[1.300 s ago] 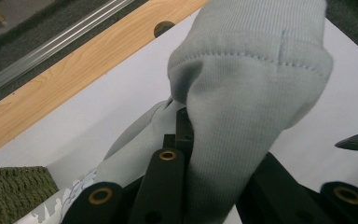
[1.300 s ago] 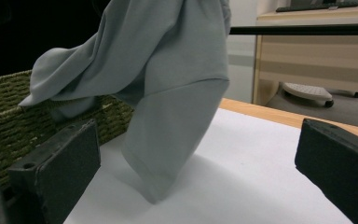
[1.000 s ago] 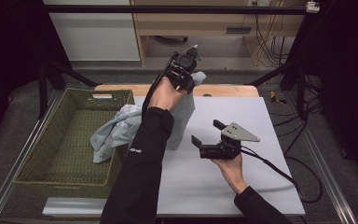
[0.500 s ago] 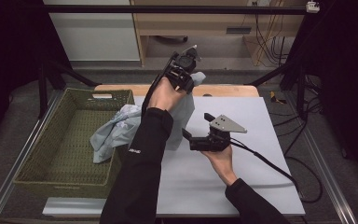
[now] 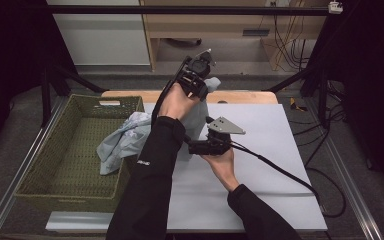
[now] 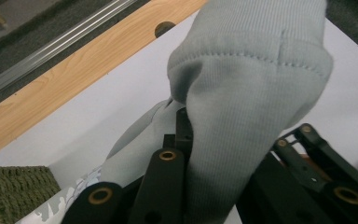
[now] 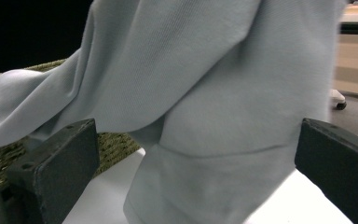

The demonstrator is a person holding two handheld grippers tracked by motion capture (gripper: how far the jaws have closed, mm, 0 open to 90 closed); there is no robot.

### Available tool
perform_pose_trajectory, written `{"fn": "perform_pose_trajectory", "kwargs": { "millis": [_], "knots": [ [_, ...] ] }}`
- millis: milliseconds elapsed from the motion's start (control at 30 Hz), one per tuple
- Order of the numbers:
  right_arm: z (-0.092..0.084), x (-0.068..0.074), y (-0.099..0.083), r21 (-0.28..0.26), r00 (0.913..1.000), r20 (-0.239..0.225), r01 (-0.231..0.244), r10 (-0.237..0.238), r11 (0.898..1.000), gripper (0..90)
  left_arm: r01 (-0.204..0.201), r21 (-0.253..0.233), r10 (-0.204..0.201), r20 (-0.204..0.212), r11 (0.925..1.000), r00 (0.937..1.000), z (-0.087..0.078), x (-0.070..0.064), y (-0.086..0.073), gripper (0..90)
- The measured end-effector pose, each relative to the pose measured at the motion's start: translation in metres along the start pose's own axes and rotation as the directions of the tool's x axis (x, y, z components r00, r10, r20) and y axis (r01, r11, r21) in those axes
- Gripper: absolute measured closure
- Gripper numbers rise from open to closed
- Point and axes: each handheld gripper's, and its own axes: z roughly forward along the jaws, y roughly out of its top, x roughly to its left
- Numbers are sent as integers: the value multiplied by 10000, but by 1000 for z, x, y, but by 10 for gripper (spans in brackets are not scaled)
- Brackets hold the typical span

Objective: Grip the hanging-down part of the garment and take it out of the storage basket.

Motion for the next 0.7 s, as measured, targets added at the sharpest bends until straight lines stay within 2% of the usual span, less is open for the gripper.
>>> {"fn": "perform_pose_trajectory", "kwargs": {
  "millis": [33,167,200,267,300,467,567,600,633,700],
  "knots": [
    [5,2,1,123,9998,-47,-192,193,9997,2,15,-9,-15,-43,10000,10000,-1,0,-1,818],
    [17,0,1,87,9999,113,-10,9,10000,3,22,-54,-22,-39,10000,10000,-2,0,-1,818],
    [22,1,1,132,9997,112,-212,211,9997,3,-2,-74,2,-15,10000,10000,-3,0,-1,819],
    [25,2,1,48,9995,40,-300,300,9995,4,1,-77,-1,-8,10000,10000,-4,0,-1,819],
    [29,3,1,-51,9974,-101,-720,720,9974,8,-9,-65,8,-61,10000,10000,-3,0,-2,819],
    [37,4,3,-150,9984,-163,-537,535,9984,48,-14,-64,14,-61,10000,10000,-4,-1,-3,819],
    [40,6,6,-60,9993,-161,-327,326,9994,163,-46,-69,45,-60,10000,10000,-5,0,-3,819],
    [40,6,6,-60,9993,-161,-327,326,9994,163,-46,-69,45,-60,10000,10000,-5,0,-3,819],
    [41,7,7,-54,9986,-353,-385,383,9992,263,-25,-69,24,-74,10000,10000,-6,1,-4,819],
    [41,8,8,77,9967,-476,-662,665,9978,374,-12,-67,11,-88,10000,10000,-6,2,-5,819]
  ]
}}
